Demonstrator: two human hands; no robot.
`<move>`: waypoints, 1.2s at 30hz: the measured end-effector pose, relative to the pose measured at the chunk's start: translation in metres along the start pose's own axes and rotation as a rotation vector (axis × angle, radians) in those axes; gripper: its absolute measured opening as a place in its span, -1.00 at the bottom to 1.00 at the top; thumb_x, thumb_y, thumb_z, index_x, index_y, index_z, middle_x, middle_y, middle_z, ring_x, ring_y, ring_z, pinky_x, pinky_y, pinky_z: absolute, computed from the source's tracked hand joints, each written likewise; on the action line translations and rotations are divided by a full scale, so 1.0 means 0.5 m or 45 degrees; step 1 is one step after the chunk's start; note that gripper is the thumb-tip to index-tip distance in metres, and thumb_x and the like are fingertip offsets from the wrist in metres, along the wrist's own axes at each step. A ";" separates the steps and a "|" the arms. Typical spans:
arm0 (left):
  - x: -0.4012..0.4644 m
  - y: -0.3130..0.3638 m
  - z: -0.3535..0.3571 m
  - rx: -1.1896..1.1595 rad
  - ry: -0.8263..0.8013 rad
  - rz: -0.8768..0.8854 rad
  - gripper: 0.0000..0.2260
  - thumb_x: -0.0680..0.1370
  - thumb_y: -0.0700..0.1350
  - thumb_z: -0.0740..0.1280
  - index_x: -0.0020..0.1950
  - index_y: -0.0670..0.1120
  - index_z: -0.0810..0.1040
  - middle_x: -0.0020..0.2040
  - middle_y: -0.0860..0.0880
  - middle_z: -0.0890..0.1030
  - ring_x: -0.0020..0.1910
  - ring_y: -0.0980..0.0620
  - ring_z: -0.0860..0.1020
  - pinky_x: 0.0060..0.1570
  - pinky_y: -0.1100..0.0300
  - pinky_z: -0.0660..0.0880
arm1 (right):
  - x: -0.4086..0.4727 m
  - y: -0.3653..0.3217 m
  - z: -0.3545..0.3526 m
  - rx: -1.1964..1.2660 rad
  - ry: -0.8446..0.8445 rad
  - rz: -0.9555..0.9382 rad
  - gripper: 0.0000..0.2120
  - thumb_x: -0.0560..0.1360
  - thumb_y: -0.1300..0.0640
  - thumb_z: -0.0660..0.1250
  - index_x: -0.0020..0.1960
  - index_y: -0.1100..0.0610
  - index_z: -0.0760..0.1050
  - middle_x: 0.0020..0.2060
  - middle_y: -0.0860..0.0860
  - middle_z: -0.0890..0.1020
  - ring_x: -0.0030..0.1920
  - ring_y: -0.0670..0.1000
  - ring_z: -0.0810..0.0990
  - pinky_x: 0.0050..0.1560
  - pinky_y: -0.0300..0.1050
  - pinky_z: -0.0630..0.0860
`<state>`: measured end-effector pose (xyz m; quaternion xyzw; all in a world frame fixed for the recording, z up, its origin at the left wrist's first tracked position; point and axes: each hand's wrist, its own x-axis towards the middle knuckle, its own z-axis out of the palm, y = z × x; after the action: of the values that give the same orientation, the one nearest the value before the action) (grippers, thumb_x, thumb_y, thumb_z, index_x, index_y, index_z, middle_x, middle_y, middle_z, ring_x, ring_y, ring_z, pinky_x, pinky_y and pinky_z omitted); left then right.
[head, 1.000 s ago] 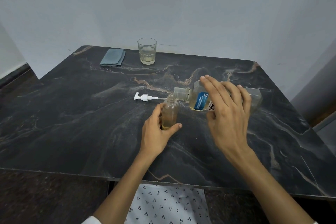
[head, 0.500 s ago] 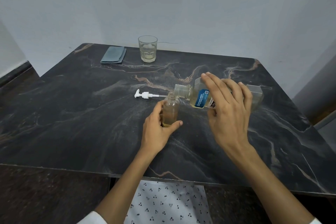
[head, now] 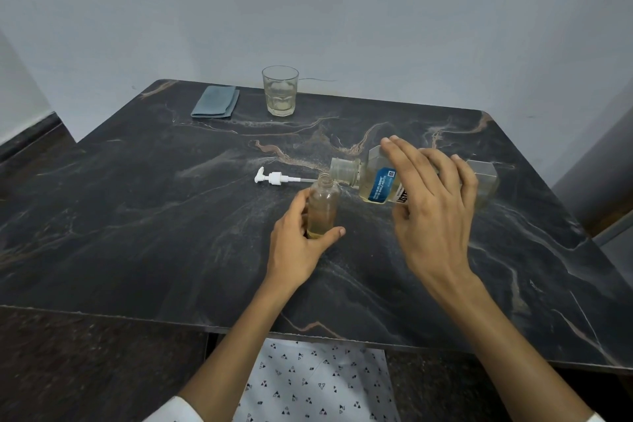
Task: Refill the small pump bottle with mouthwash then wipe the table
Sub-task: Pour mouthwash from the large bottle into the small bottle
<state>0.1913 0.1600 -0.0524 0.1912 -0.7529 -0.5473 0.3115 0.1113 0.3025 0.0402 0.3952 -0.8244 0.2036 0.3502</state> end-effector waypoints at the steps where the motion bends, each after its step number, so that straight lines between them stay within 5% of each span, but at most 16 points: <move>1: 0.000 0.000 0.000 0.002 0.000 0.001 -0.41 0.34 -0.11 0.56 0.30 0.04 0.41 0.03 0.25 0.58 0.06 0.18 0.60 0.11 0.07 0.57 | 0.000 0.000 0.000 -0.001 -0.001 -0.001 -0.19 0.21 0.53 0.41 0.40 0.11 0.38 0.29 0.00 0.52 0.22 0.03 0.35 0.33 -0.03 0.12; 19: 0.001 -0.003 -0.002 0.022 0.007 0.027 -0.43 0.33 -0.10 0.56 0.17 0.30 0.37 -0.02 0.35 0.58 0.05 0.23 0.60 0.10 0.13 0.56 | 0.001 -0.002 -0.003 -0.008 -0.007 0.000 -0.20 0.21 0.54 0.38 0.39 0.11 0.39 0.29 -0.01 0.52 0.22 0.03 0.35 0.33 -0.03 0.11; 36: 0.001 -0.004 -0.001 0.000 0.004 0.003 -0.42 0.33 -0.10 0.56 0.27 0.12 0.40 0.05 0.23 0.59 0.08 0.15 0.60 0.12 0.00 0.56 | 0.000 -0.003 -0.003 -0.014 -0.013 0.002 -0.19 0.21 0.54 0.38 0.40 0.10 0.39 0.29 -0.02 0.51 0.22 0.02 0.36 0.34 -0.04 0.11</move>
<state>0.1911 0.1587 -0.0543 0.1912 -0.7526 -0.5467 0.3135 0.1129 0.3026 0.0412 0.3936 -0.8277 0.1974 0.3479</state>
